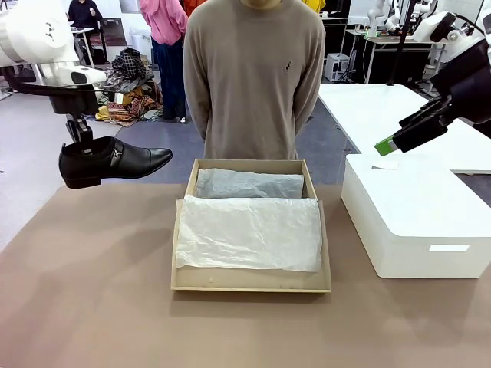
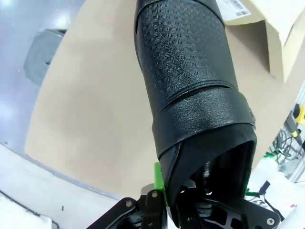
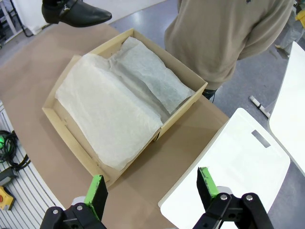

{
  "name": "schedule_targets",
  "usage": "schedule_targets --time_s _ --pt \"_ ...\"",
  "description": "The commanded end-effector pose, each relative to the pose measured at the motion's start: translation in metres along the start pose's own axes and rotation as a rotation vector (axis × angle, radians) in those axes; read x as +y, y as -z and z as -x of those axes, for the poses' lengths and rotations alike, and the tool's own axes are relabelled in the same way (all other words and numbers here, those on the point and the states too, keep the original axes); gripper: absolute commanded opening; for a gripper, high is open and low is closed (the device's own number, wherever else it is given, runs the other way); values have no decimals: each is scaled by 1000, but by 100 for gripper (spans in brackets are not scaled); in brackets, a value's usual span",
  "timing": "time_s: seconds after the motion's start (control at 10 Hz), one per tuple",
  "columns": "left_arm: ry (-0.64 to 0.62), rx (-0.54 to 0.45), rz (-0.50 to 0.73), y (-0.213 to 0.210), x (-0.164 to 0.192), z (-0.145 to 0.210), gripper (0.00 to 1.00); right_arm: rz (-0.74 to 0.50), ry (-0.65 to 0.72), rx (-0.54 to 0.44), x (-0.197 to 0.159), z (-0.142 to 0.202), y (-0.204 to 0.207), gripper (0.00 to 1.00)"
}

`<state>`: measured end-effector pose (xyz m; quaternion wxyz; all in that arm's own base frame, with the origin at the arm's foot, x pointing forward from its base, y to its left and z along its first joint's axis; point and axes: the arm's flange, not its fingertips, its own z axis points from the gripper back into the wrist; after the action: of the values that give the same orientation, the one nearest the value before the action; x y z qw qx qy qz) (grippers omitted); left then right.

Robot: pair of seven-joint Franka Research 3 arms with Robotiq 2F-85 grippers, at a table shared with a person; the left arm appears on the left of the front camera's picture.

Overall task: Pack the shoes into the box.
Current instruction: Place the other shoe of the Shoes into the Shoes Box.

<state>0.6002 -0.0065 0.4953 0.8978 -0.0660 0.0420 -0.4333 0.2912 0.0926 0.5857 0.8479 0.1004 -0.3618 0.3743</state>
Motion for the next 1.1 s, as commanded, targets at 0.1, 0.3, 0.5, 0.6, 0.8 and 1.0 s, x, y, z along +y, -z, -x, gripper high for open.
schedule_targets --time_s 0.1,0.3,0.5,0.6,0.8,1.0 --pt "22 -5 -2 0 6 5 0 -8 0 -5 0 0 0 100" --pt "-73 4 -9 2 -7 -5 0 -8 0 -5 0 0 0 100" --pt "-418 -3 -66 -2 -29 -16 0 -8 0 -5 0 0 0 100" --pt "-554 -14 -21 -4 -39 -21 0 -8 0 -5 0 0 0 100" --pt "-753 -75 13 -4 -58 -37 0 -8 0 -5 0 0 0 100" --pt "-890 -100 10 0 -73 -48 0 -8 0 -5 0 0 0 100"
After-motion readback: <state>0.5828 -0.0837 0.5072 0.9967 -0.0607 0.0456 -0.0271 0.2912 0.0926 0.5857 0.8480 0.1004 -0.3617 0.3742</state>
